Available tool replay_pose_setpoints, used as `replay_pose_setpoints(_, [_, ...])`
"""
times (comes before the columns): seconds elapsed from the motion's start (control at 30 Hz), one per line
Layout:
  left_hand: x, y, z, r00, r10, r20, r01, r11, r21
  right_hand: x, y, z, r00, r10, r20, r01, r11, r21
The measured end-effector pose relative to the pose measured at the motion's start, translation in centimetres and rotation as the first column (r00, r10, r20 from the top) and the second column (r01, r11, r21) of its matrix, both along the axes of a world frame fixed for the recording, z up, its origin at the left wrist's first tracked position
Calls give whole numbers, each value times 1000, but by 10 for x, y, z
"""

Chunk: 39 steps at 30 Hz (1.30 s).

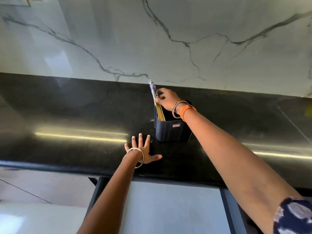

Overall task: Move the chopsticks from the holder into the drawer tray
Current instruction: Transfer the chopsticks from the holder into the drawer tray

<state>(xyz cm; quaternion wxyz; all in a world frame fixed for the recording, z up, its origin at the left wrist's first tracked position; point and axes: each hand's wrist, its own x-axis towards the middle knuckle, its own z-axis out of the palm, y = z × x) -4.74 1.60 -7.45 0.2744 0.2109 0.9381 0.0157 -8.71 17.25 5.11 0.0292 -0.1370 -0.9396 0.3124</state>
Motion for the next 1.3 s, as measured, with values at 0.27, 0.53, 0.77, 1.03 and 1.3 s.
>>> replay_pose_setpoints(0.27, [-15, 5, -3, 995, -41, 91, 49, 995, -91, -12, 6, -12, 988, 52, -145, -74, 987, -146])
replay_pose_setpoints(0.53, [-7, 2, 5, 997, 6, 79, -1, 998, -58, 13, 10, 28, 900, -141, -412, -38, 916, -398])
replay_pose_setpoints(0.77, [39, -13, 18, 1000, 14, 20, -14, 999, -31, 78, 13, 101, 754, -458, -470, -177, 548, -818])
replay_pose_setpoints(1.03, [142, -82, 2, 982, -120, -146, 149, 967, 208, 242, -20, -11, 749, -640, 172, 70, -183, -981])
replay_pose_setpoints(1.3, [269, -189, -81, 953, 256, 163, -301, 867, 397, 404, -141, -185, 626, -447, 640, 473, -435, -766])
